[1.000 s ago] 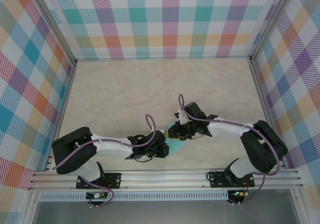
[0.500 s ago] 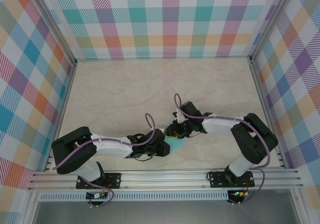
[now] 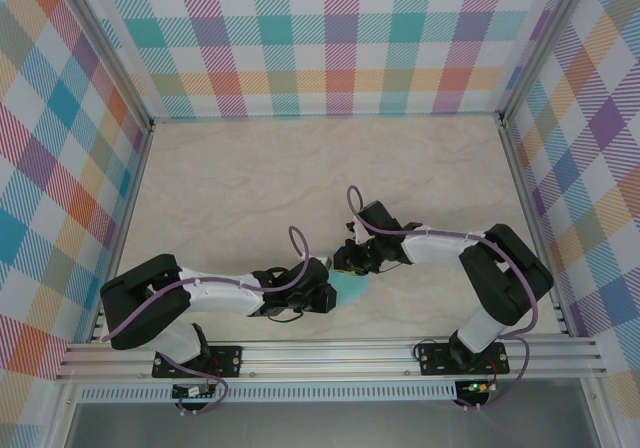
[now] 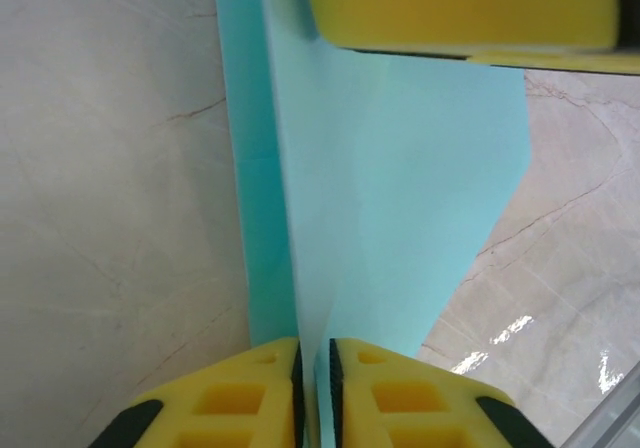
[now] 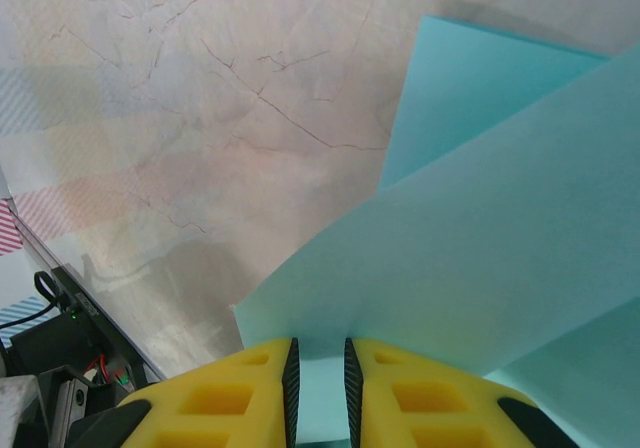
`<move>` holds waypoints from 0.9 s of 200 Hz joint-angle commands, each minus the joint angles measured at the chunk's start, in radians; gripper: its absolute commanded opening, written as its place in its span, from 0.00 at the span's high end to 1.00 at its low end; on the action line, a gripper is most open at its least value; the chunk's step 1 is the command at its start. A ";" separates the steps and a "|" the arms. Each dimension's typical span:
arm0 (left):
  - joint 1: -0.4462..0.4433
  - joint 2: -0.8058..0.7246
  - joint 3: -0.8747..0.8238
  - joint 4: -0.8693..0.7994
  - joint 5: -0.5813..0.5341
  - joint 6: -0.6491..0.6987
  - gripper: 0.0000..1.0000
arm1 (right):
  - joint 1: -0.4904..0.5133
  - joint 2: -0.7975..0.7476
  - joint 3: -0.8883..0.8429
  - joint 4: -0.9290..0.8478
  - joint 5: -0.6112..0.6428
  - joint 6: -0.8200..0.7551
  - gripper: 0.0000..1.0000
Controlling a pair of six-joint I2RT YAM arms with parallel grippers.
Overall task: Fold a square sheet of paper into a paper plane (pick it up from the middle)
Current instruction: Perform the fourth fold on the wing at the bottom-center of the table.
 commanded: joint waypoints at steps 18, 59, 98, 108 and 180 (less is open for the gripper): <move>0.000 -0.014 -0.031 -0.007 0.000 0.011 0.92 | 0.006 0.007 0.019 -0.028 0.017 -0.004 0.78; 0.005 -0.015 -0.059 0.017 -0.001 -0.036 1.00 | 0.005 -0.033 0.016 -0.041 0.020 -0.006 0.77; 0.036 -0.023 -0.083 0.071 0.076 -0.041 1.00 | 0.006 -0.093 0.006 -0.064 0.026 -0.015 0.76; 0.048 -0.022 -0.083 0.086 0.109 -0.034 1.00 | 0.006 -0.101 -0.003 -0.050 0.011 -0.011 0.76; 0.113 0.029 -0.074 0.136 0.254 -0.003 1.00 | 0.027 -0.065 -0.019 0.054 -0.098 0.005 0.74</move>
